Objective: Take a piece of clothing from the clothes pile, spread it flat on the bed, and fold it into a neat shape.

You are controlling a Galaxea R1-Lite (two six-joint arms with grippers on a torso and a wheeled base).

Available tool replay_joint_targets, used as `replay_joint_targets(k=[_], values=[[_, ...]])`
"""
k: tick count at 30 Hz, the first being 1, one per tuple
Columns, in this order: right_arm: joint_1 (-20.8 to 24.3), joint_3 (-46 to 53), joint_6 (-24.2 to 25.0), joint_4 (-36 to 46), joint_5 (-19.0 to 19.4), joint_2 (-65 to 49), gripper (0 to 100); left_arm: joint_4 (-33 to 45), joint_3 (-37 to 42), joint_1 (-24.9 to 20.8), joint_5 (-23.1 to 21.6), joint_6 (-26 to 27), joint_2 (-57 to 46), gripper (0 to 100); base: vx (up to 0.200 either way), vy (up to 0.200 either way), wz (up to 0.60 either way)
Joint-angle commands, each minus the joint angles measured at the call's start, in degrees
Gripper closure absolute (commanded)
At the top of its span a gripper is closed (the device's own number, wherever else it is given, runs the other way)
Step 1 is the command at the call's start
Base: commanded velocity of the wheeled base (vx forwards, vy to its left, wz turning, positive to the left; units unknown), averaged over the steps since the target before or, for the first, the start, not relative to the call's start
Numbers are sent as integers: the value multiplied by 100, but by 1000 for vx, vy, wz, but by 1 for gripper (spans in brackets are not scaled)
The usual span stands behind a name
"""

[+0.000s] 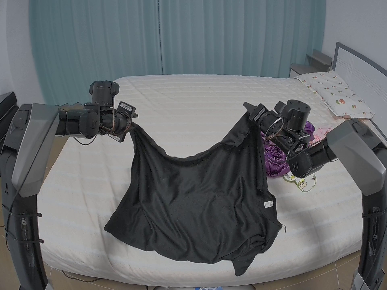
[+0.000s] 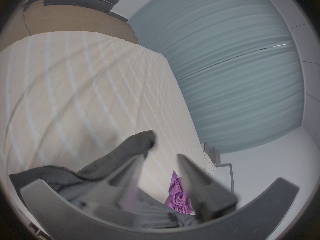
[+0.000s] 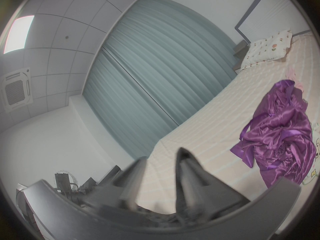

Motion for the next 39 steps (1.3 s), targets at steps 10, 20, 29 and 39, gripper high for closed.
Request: replay_joint_targets(k=[10,20,29,39], values=[[-597,-395,-1280,921,-1007,1386,0,76,-695,357,580,37,1009,0,0,0,0],[-825,10,-1271,1009,-858,849,0,814,-325,392,343,134,525,0,0,0,0],[-702,1240,-1289,1035,118,559,0,120,2039,533,-685,354,-740,0,0,0,0],[-368,643,-1658,1870,-93,1043,0,-1032,3814,576,-940,319,-1338,0,0,0,0]])
